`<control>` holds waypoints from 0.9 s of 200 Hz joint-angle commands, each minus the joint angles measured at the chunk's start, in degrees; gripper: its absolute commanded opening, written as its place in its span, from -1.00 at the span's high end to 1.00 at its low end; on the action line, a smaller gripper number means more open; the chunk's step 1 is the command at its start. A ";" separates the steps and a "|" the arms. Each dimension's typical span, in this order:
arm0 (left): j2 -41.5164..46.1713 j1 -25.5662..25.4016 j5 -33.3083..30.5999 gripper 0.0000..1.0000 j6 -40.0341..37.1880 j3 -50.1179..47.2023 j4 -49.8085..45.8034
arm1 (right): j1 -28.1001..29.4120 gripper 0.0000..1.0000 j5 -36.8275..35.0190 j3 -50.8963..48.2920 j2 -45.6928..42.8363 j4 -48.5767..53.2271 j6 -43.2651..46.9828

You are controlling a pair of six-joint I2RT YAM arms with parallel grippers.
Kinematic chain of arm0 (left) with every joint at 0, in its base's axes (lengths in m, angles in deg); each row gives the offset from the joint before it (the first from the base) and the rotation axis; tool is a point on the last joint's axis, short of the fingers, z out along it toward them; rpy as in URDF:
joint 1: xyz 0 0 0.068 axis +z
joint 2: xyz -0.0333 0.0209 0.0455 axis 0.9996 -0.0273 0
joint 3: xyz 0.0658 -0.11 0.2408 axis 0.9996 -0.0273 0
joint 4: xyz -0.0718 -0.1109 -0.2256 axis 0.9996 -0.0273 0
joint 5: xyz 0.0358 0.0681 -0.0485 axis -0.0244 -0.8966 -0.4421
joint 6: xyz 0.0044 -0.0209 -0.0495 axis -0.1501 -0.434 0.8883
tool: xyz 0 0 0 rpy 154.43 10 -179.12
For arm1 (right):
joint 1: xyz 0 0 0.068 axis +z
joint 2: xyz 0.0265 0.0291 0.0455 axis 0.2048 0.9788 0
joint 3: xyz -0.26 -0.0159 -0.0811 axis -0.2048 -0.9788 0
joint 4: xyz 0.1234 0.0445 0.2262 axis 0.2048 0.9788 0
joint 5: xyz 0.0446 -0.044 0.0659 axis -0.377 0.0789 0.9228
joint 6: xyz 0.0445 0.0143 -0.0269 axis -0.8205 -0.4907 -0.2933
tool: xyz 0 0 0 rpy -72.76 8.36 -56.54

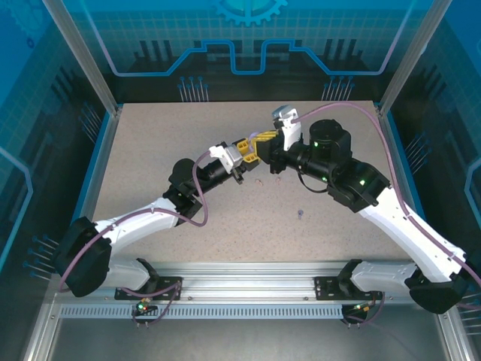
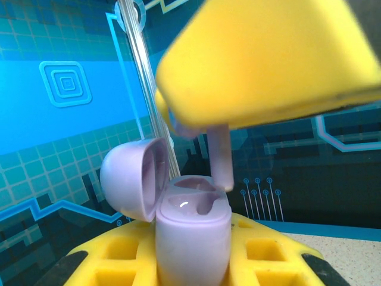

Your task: Insert wireless bluetooth earbuds into charging case

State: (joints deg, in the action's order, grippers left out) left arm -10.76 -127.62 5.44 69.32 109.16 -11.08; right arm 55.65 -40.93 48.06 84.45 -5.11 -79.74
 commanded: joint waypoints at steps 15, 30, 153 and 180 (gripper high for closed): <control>1.07 -0.59 1.34 1.00 -0.77 1.18 0.73 | -0.08 0.74 -1.48 -1.65 -0.12 -1.56 0.70; 1.08 -0.55 1.30 1.00 -0.81 1.20 0.61 | -0.40 0.74 -1.45 -2.07 -0.34 -1.46 0.54; 1.17 -0.77 1.56 1.00 -0.43 1.20 0.54 | -2.82 0.78 0.84 -3.48 -1.10 -2.16 -0.87; 1.01 -0.92 1.66 1.00 -0.40 1.24 0.50 | -2.80 0.78 2.57 -2.98 -0.77 -2.16 -0.90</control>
State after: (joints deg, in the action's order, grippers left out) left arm -10.74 -127.81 5.58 69.34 109.16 -13.12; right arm 53.38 -41.08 45.37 83.75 -6.60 -80.20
